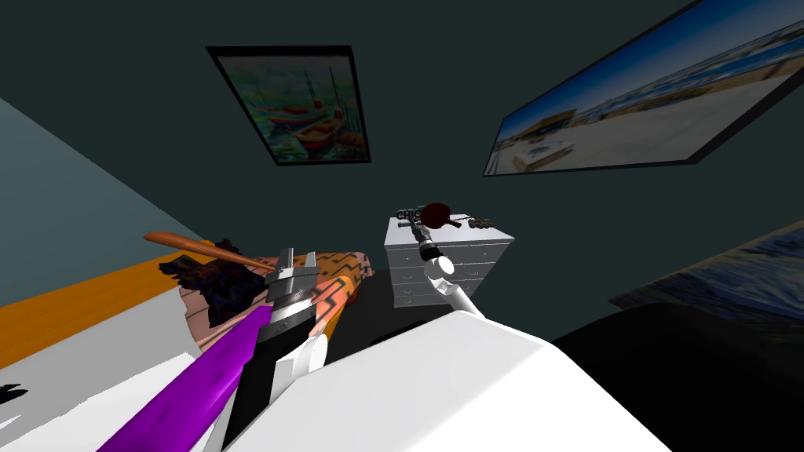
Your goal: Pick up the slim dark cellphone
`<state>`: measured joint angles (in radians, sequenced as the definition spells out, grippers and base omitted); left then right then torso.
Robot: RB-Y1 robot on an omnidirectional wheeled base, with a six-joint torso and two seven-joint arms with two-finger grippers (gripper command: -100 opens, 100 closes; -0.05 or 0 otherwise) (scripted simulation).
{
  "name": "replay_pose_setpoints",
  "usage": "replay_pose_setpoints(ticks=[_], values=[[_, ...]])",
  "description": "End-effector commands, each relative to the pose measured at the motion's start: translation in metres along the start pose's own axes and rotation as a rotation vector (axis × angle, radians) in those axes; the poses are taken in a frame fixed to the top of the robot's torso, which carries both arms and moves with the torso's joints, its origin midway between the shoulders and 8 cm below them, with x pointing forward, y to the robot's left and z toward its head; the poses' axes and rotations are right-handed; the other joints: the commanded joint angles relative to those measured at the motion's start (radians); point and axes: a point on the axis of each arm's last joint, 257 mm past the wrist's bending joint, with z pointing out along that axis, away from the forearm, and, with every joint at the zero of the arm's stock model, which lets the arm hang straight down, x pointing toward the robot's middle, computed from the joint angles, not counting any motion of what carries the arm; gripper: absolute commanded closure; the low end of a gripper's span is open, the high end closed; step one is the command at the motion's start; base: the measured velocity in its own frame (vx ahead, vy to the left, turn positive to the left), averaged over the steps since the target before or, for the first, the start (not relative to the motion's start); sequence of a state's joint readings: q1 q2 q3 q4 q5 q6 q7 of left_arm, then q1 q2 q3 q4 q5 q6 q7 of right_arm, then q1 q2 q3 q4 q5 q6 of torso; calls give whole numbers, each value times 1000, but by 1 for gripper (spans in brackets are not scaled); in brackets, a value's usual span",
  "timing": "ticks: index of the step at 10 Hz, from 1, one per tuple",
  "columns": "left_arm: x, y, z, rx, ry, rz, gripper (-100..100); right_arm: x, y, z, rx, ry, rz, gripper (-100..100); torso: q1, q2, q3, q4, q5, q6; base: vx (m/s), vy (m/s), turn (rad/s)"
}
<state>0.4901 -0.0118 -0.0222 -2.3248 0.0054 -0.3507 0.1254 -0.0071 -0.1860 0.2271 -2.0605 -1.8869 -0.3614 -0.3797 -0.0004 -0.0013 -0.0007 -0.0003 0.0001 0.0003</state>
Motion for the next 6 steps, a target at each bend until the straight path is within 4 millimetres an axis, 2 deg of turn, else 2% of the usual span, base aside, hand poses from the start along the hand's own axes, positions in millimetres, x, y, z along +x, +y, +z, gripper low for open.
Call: replay_pose_setpoints(ticks=[1,2,5,6], values=[[0,0,0,0,0,0,0,-5,1,1,-4,-18,51,-100,0,0,0,0,0,0,9,1,7],[0,0,0,0,0,0,0,-12,-6,5,8,-35,91,-100,0,0,0,0,0,0,26,-6,-70],[0,0,0,0,0,0,0,-19,-4,5,-2,-61,162,-100,0,0,0,0,0,0,11,-1,-9],[0,0,0,0,0,0,0,-27,-10,9,7,-81,202,-100,0,1,0,0,0,0,17,-9,-71]])
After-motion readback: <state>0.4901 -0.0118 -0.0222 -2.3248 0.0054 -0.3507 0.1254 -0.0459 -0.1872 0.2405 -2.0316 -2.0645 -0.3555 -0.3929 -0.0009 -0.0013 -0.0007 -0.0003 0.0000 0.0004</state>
